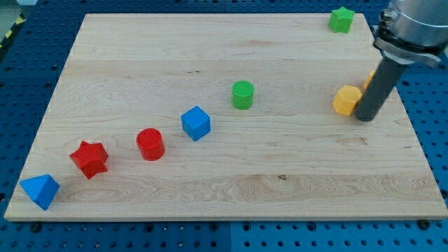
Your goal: Place the yellow hexagon to top right of green circle
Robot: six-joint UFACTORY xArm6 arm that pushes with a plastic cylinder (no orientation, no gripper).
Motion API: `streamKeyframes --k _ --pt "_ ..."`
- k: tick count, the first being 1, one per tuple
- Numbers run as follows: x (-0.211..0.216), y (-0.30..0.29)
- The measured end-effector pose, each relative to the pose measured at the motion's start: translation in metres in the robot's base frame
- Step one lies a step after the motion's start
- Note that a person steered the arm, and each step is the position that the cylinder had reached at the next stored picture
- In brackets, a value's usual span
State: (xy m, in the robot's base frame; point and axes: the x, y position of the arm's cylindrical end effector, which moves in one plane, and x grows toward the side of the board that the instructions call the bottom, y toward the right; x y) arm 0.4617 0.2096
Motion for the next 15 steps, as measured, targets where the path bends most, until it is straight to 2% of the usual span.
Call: streamKeyframes --k 2,4,9,12,13,15 --pt "-0.027 -0.039" --pt "0.008 -0.024" --pt "-0.062 0.013" --pt "-0.060 0.005" --pt "-0.043 0.007" --pt "-0.051 -0.013"
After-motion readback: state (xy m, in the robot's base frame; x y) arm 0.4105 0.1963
